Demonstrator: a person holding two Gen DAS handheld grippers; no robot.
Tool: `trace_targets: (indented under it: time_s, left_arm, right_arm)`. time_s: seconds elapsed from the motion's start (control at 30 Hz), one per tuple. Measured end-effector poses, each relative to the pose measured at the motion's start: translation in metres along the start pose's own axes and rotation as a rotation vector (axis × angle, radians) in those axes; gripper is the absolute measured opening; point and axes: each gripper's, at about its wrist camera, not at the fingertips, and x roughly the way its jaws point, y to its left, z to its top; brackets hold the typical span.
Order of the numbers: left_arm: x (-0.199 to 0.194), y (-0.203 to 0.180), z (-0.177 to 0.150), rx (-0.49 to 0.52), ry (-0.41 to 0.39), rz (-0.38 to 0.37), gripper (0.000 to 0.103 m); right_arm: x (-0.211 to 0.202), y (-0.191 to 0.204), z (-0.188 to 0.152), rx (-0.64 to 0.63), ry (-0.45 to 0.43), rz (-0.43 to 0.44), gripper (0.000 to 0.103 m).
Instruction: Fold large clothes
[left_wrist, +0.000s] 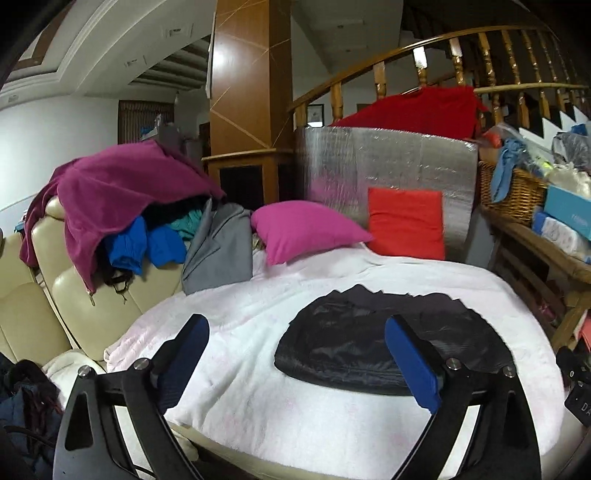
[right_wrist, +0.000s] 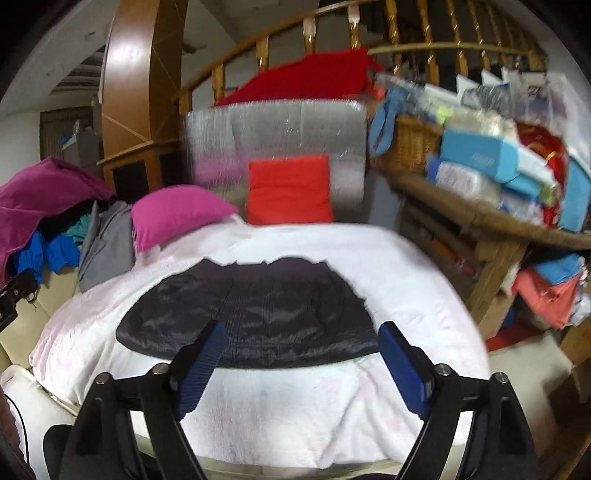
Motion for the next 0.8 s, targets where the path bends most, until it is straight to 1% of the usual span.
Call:
trace_targets:
  time_s: [0.1, 0.17, 0.2, 0.37, 0.43, 0.57, 0.67, 0.8]
  left_arm:
    - [-0.026, -0.003, 0.006, 0.010, -0.045, -0.005, 0.096]
    - [-0.041, -0.005, 0.011, 0.021, -0.074, -0.013, 0.096]
    - [-0.047, -0.007, 0.012, 0.027, -0.082, -0.015, 0.096]
    - [-0.072, -0.014, 0.018, 0.059, -0.123, -0.035, 0.097]
    - [-0.080, -0.019, 0.019, 0.077, -0.130, -0.048, 0.098]
    - [-0.088, -0.024, 0.018, 0.101, -0.146, -0.047, 0.100]
    - [-0.091, -0.025, 0.017, 0.103, -0.147, -0.047, 0.101]
    - [-0.091, -0.025, 0.017, 0.107, -0.146, -0.048, 0.101]
  right_arm:
    - [-0.033, -0.001, 0.006, -0.009, -0.055, -0.017, 0.092]
    - [-0.054, -0.001, 0.009, -0.011, -0.086, -0.029, 0.098]
    - [-0.067, -0.003, 0.010, -0.003, -0.110, -0.024, 0.098]
    - [-0.095, -0.009, 0.012, 0.036, -0.152, -0.013, 0.100]
    - [-0.101, -0.011, 0.011, 0.050, -0.161, -0.015, 0.100]
    - [-0.103, -0.017, 0.009, 0.086, -0.158, -0.007, 0.100]
    - [-0.103, -0.018, 0.008, 0.087, -0.158, -0.015, 0.100]
    - [-0.098, -0.019, 0.005, 0.085, -0.137, -0.017, 0.100]
